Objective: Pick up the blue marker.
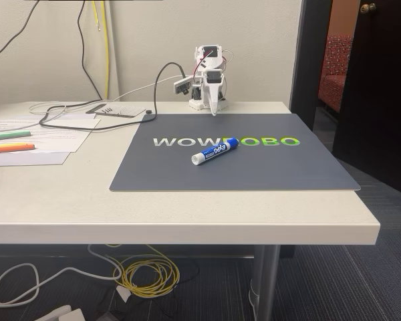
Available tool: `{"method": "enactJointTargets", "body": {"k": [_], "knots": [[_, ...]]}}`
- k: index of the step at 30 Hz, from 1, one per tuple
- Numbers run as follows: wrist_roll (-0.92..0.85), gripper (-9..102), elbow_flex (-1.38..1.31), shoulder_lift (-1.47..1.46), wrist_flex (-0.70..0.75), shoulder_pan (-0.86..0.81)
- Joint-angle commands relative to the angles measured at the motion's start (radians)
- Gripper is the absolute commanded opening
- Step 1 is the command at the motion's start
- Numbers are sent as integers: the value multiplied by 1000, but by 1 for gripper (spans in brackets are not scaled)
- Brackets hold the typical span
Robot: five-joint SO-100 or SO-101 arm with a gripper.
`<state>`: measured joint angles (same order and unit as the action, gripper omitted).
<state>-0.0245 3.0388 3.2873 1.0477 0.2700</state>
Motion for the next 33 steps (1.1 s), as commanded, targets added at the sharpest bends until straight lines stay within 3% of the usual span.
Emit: {"method": "enactJointTargets", "body": {"k": [1,33], "knots": [[-6,0,2,61,-2,-5],[5,0,2,61,-32,-25]]}}
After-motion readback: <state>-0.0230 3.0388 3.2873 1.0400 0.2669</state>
